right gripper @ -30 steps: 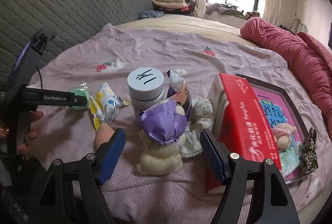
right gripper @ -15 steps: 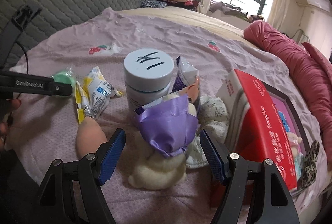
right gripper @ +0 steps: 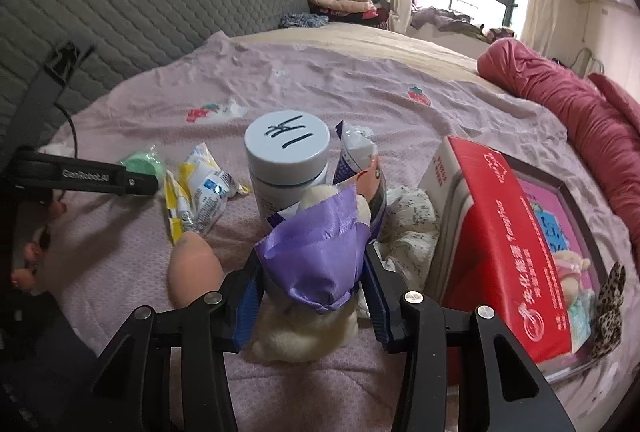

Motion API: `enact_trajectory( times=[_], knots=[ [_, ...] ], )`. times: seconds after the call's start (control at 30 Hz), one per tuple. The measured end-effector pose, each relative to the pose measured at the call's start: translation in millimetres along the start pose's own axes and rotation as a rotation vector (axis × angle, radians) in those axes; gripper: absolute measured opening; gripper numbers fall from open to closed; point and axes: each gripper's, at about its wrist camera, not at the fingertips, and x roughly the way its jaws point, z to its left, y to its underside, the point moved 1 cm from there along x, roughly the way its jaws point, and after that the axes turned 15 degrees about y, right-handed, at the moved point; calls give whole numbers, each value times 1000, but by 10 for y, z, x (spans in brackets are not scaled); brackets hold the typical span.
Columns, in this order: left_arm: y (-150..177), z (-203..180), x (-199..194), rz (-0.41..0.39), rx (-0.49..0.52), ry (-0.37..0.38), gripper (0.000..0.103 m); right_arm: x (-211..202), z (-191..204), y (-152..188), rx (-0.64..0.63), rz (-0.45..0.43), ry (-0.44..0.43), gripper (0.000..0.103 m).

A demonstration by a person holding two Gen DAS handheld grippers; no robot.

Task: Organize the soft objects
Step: 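Grasp the green ball in clear bag with left gripper while right grasps purple-bow teddy, then lift the green ball bag and purple-bow teddy and carry them over the tray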

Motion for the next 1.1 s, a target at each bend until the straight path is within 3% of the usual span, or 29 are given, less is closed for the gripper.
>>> enact_trajectory(
  times=[0.37,0.47,1.1],
  knots=[
    [22,26,-33,4,-7,3,50,-195,-174,-7,61,-23,-27,47],
    [26,10,-66,-7,2,14,42,-247,-192,-28,63,-35,-27,47],
    [102,-158,-414,-97,46,59,32,-411,-262,-74,80,-81,-29,47]
  ],
)
